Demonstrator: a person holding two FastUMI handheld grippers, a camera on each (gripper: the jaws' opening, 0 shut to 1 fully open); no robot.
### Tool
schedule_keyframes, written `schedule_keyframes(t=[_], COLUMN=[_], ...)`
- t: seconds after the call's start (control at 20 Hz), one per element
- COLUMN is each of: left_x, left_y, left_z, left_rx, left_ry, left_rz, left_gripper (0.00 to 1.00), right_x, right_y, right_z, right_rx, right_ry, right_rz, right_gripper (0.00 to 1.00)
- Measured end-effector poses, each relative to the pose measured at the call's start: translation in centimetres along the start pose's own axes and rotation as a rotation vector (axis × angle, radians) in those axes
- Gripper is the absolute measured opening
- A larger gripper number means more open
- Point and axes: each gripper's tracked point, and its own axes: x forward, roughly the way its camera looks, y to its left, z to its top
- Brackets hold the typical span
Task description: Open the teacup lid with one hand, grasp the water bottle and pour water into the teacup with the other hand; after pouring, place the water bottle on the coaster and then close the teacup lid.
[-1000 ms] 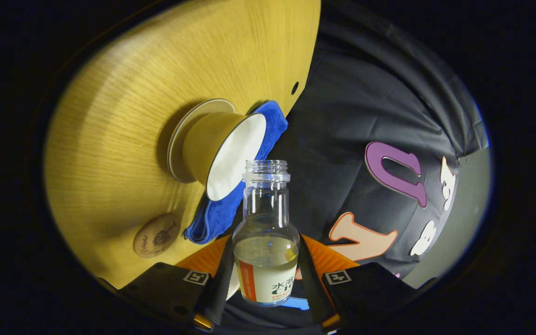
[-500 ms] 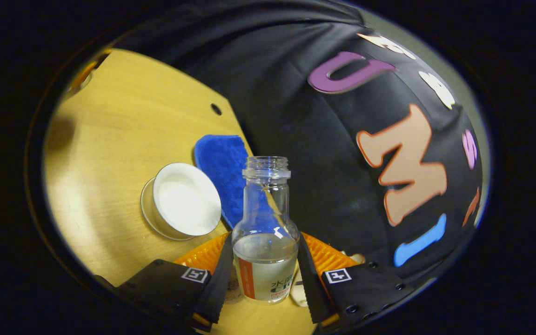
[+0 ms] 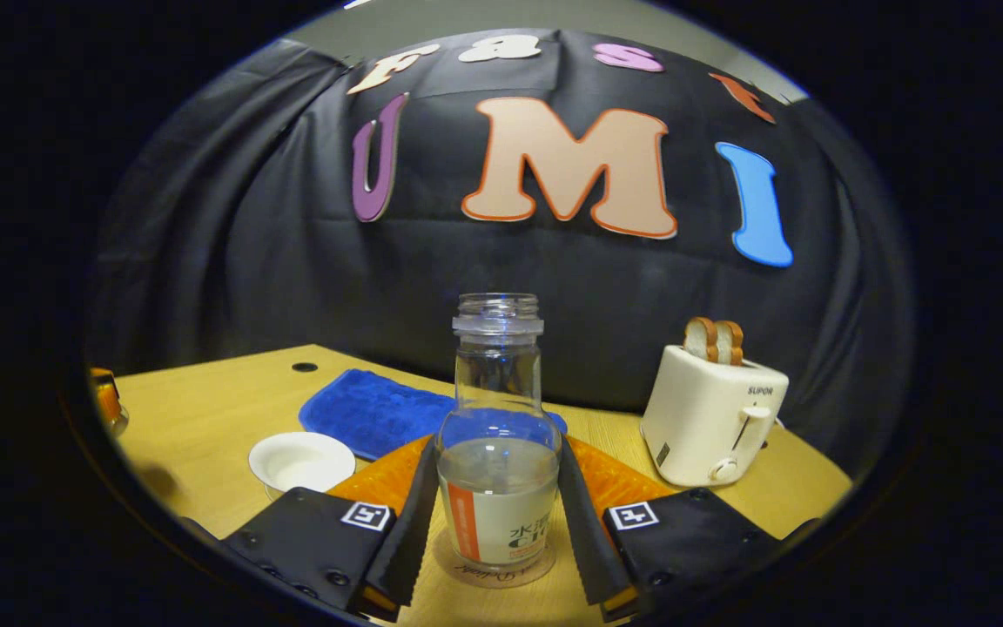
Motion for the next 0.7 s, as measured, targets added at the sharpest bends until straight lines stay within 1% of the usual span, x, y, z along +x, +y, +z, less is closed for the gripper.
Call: schedule_keyframes(t=[0.3,0.4,0.5,0.55,0.65,0.7], left_x=[0.02,0.10,0.05,0.01,0.03,0.08], left_y=[0.10,0.18,0.21,0.20,0.30,0.29], left_z=[-0.10,-0.10,-0.02,-0.04,-0.08,-0.09], left_rx=[-0.001,-0.001,-0.001,0.000,-0.001,-0.001], left_ry=[0.001,0.001,0.001,0.002,0.003,0.003], left_rz=[0.005,0.008,0.011,0.011,0.014,0.016], left_gripper=[0.22,0.22,0.22,0.22,0.22,0.22], right_x=[-0.15,-0.14,-0.49,0.01,-0.05,-0.12], right_y=[-0.34,-0.40,-0.32,-0.48,-0.50,-0.52], right_z=[-0.07,-0.30,-0.08,0.09,0.04,0.01], right_rx=[0.035,0.046,0.064,0.085,0.079,0.083], right_ry=[-0.023,-0.044,-0.078,-0.099,-0.099,-0.097], right_rz=[-0.003,-0.010,-0.011,-0.010,-0.014,-0.014], right_gripper=[0.76,0.75,0.76,0.77,0.75,0.77])
